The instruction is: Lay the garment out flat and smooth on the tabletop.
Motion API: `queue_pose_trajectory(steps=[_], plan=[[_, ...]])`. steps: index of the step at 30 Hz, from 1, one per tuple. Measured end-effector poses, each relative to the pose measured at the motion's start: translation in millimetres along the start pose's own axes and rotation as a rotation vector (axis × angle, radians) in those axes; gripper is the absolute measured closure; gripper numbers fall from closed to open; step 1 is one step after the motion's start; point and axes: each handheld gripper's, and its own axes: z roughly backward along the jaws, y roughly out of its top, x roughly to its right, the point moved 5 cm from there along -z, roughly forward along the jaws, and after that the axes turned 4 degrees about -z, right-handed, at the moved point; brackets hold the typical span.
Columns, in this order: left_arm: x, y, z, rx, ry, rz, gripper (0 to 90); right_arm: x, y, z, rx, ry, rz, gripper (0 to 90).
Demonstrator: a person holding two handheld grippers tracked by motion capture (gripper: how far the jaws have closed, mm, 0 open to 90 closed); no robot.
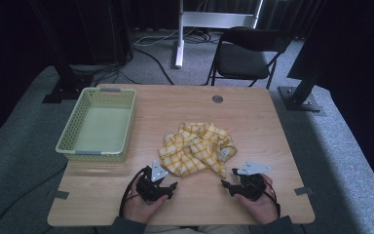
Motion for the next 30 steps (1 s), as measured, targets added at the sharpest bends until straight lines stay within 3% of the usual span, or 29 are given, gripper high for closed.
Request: queue_pose_trajectory(steps=[19, 30], plan=[[0.0, -0.1, 0.2, -0.003, 0.004, 0.000, 32.5, 1.0, 0.0, 0.1, 0.001, -0.008, -0.012, 35.0], [0.0, -0.1, 0.2, -0.003, 0.003, 0.000, 32.4, 6.0, 0.5, 1.9, 0.016, 0.054, -0.060, 39.6]])
